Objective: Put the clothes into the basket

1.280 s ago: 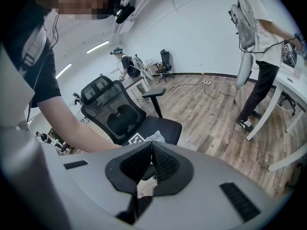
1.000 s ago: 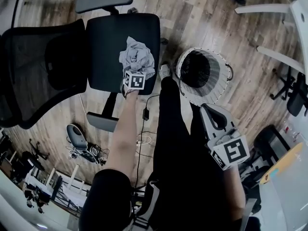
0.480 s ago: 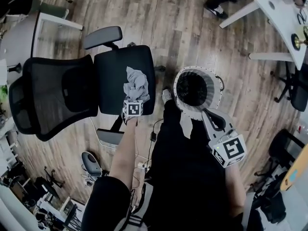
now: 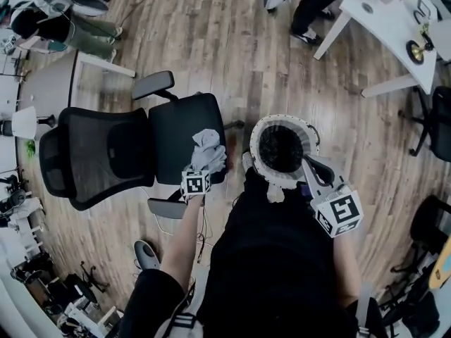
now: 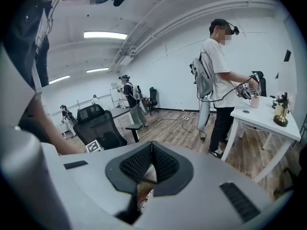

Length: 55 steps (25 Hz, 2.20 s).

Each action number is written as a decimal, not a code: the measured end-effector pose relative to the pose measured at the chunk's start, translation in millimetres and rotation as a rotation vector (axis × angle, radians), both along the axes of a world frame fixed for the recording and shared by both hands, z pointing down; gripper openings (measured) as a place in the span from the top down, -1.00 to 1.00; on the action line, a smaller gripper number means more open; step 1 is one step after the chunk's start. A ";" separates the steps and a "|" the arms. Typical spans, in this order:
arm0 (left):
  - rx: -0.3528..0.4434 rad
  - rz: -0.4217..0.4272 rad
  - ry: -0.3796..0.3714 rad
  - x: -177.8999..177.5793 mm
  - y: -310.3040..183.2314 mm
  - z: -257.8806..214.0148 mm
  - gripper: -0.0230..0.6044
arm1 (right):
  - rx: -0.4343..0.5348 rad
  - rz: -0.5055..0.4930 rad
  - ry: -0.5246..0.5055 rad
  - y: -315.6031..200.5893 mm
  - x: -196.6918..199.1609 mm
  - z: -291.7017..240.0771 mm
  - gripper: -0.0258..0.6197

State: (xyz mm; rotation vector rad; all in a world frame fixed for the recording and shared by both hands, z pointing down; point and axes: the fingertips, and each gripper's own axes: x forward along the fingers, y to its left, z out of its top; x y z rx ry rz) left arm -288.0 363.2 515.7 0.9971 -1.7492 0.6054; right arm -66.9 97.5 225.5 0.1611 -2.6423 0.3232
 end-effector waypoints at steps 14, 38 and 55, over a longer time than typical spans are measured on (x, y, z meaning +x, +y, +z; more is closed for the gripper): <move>0.189 0.038 -0.052 122.9 -112.3 -79.7 0.68 | -0.039 0.031 -0.029 -84.3 110.5 9.9 0.87; 0.047 0.406 0.034 193.0 -274.3 58.7 0.68 | -0.217 0.120 0.096 -89.7 168.1 121.4 0.87; -0.096 0.427 0.098 164.0 -299.2 307.5 0.67 | -0.362 0.245 0.186 -64.1 137.8 282.4 0.87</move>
